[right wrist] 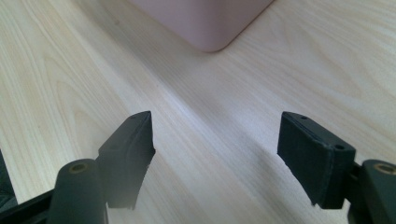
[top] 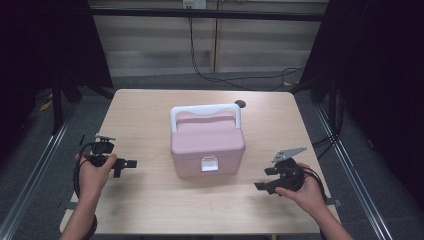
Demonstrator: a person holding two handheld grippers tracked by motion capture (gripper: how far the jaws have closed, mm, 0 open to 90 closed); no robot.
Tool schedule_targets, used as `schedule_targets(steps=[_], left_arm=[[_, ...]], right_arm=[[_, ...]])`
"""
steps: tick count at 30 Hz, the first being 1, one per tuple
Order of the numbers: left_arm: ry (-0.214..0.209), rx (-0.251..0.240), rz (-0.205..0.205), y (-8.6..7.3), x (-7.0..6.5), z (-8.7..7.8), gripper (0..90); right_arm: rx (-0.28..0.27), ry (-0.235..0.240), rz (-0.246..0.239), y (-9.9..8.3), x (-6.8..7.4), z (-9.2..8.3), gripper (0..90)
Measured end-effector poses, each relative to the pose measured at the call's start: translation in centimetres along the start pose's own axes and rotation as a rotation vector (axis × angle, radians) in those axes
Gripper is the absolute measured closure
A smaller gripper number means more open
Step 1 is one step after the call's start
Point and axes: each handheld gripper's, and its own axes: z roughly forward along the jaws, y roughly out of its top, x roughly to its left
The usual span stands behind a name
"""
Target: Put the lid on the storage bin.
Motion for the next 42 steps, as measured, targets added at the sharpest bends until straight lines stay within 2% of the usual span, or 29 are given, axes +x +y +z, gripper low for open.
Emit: schedule_targets(steps=[5,6,8,11,15,19,22,23,25,27,28,30,32,36,37,42], left_arm=[[0.008,0.008,0.008,-0.7,0.2,0.4,18.9],[0.009,0.015,0.020,-0.7,0.3,0.4,19.0],[0.008,0.009,0.011,-1.0,0.3,0.5,19.0],[0.017,-0.003,0.025,-1.2,0.4,0.6,19.0],[0.024,-0.017,0.022,-1.6,0.2,0.9,19.0],[0.025,0.001,0.036,-2.0,0.2,1.2,18.9],[0.033,-0.021,0.033,-2.2,0.3,1.4,18.6],[0.035,-0.020,0.052,-2.3,0.3,1.4,18.2],[0.036,-0.024,0.054,-2.4,0.2,1.4,17.7],[0.046,-0.041,0.080,-2.7,0.0,1.5,16.2],[0.046,-0.041,0.080,-2.7,0.0,1.5,15.9],[0.055,-0.053,0.116,-3.0,0.0,1.5,15.2],[0.058,-0.061,0.133,-3.2,-0.1,1.6,15.1],[0.062,-0.083,0.148,-3.5,-0.1,1.6,15.0],[0.064,-0.089,0.167,-3.7,-0.1,1.6,15.0],[0.067,-0.132,0.171,-4.2,-0.2,1.7,15.0]], right_arm=[[-0.001,-0.003,0.010,-0.6,-0.3,0.1,26.1],[-0.003,-0.002,0.010,-0.8,-0.3,0.2,26.0],[0.004,-0.003,0.010,-1.1,-0.4,0.2,25.9],[0.008,-0.004,0.011,-1.4,-0.5,0.3,25.3],[0.012,-0.013,0.009,-1.8,-0.5,0.3,25.2],[0.011,-0.012,0.005,-2.0,-0.6,0.4,25.0],[0.012,-0.010,0.006,-2.2,-0.6,0.6,24.8],[0.021,-0.013,0.002,-2.4,-0.5,0.7,24.8],[0.022,-0.017,0.006,-2.5,-0.5,0.7,24.7],[0.029,-0.020,0.001,-2.8,-0.5,0.8,24.3],[0.029,-0.020,0.001,-2.8,-0.5,0.8,24.3],[0.023,-0.021,-0.006,-3.0,-0.6,0.9,24.0],[0.024,-0.024,-0.006,-3.0,-0.6,1.0,23.9],[0.018,-0.040,-0.028,-3.3,-0.4,1.3,22.8],[0.012,-0.035,-0.027,-3.3,-0.4,1.3,22.6],[-0.004,-0.040,-0.040,-3.5,-0.4,1.4,21.9]])
